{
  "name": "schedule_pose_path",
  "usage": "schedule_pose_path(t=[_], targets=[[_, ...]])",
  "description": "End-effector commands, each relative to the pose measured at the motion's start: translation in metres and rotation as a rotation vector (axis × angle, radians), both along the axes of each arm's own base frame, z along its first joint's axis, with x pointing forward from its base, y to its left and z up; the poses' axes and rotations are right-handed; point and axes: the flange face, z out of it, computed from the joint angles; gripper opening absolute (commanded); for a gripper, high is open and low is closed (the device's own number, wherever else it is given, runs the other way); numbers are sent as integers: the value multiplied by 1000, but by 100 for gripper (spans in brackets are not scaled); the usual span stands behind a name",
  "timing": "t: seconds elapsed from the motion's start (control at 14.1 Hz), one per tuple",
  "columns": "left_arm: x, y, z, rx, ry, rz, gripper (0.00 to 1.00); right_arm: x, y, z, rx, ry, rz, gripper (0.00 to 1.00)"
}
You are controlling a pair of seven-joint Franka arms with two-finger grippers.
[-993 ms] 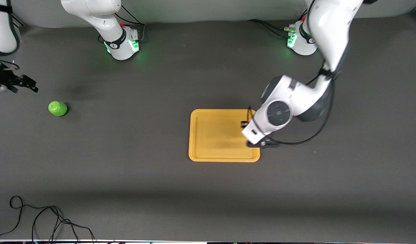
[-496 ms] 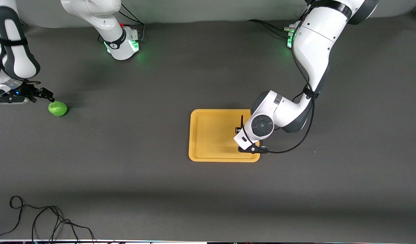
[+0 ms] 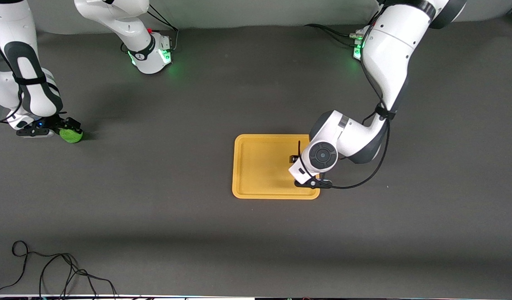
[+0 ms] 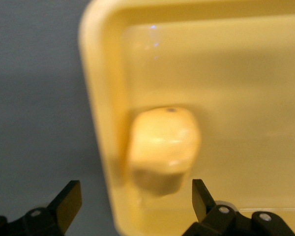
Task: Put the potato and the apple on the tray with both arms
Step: 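Release the potato and withdraw the left gripper while the right grasps apple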
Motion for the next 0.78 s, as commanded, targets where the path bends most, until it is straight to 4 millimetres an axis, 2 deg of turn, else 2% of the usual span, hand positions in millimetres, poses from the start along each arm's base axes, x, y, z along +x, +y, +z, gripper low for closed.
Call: schedule_pose_path(t=[0.0, 0.07, 0.14, 0.28, 0.35, 0.57, 0.71], targets=[[12, 60, 96, 67, -26, 47, 100, 10, -4, -1, -11, -17, 26, 90], [15, 73, 134, 98, -98, 36, 100, 11, -4, -1, -10, -17, 28, 57], [21, 90, 173, 116, -178, 41, 100, 13, -3, -1, -9, -18, 32, 41], [35, 131, 221, 87, -207, 20, 99, 20, 1, 3, -3, -28, 41, 39], [35, 150, 239, 60, -166, -8, 100, 40, 11, 14, -7, -54, 64, 39], [30, 246, 288, -80, -104, -12, 100, 84, 23, 51, 28, -110, 136, 33], [17, 282, 310, -100, -93, -41, 100, 114, 16, 83, 13, -123, 189, 30]])
